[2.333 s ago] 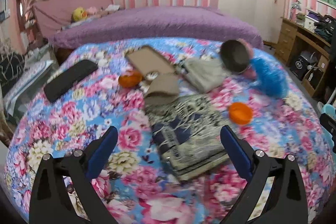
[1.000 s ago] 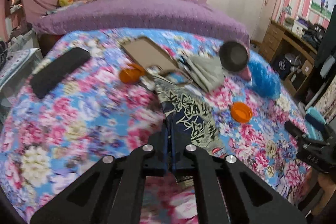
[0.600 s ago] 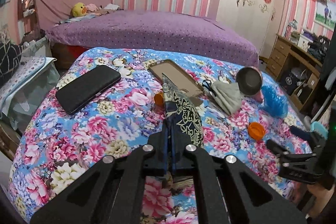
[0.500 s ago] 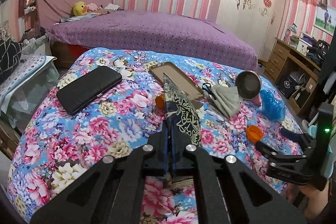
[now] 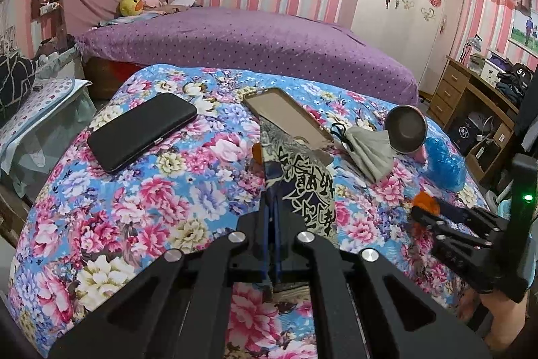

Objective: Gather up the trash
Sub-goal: 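Lift the snack bag in the left tool and the orange cup in the right tool toward the basket, then open the left tool to drop the snack bag while the right tool releases the orange cup into the basket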

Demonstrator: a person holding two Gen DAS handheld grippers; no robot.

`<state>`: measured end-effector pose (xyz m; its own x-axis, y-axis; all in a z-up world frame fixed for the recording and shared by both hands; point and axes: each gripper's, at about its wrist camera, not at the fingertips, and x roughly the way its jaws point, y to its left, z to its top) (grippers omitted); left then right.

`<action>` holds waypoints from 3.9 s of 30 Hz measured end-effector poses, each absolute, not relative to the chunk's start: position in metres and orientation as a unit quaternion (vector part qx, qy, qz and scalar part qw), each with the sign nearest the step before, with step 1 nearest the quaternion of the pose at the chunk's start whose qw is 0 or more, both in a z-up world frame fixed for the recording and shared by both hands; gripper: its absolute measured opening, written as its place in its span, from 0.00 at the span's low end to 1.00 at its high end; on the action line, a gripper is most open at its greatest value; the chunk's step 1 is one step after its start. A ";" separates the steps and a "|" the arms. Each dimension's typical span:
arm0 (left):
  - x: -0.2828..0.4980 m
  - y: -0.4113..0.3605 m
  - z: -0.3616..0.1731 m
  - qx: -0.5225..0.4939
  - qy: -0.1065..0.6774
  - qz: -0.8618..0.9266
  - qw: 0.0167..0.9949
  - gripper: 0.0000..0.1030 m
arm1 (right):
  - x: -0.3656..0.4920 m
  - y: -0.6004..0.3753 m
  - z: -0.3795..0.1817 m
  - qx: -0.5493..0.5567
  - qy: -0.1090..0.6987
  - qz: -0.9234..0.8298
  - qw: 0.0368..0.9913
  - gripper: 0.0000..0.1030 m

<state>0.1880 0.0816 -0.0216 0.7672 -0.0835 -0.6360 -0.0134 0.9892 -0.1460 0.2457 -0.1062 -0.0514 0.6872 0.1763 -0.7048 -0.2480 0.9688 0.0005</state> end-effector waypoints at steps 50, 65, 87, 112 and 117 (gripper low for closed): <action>0.120 -0.041 -0.008 -0.032 0.331 -0.076 0.940 0.03 | 0.154 -0.274 -0.007 0.003 0.317 0.054 0.947 0.39; 0.120 -0.117 0.021 0.007 0.304 -0.124 0.944 0.03 | 0.139 -0.357 0.002 0.033 0.303 -0.009 0.952 0.39; 0.131 -0.315 0.000 0.022 0.328 -0.256 0.909 0.03 | 0.082 -0.517 -0.007 0.074 0.307 -0.174 0.933 0.39; 0.140 -0.337 0.003 0.052 0.310 -0.266 0.911 0.84 | 0.081 -0.524 -0.014 0.079 0.314 -0.176 0.930 0.40; 0.146 -0.311 0.012 0.049 0.295 -0.240 0.924 0.92 | 0.089 -0.511 -0.011 0.076 0.311 -0.164 0.933 0.40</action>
<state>0.1459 -0.3110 0.0123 0.7108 -0.4150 -0.5679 0.4732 0.8795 -0.0504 0.0889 -0.5110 -0.0112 0.7530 -0.2576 -0.6055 0.3526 0.9349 0.0407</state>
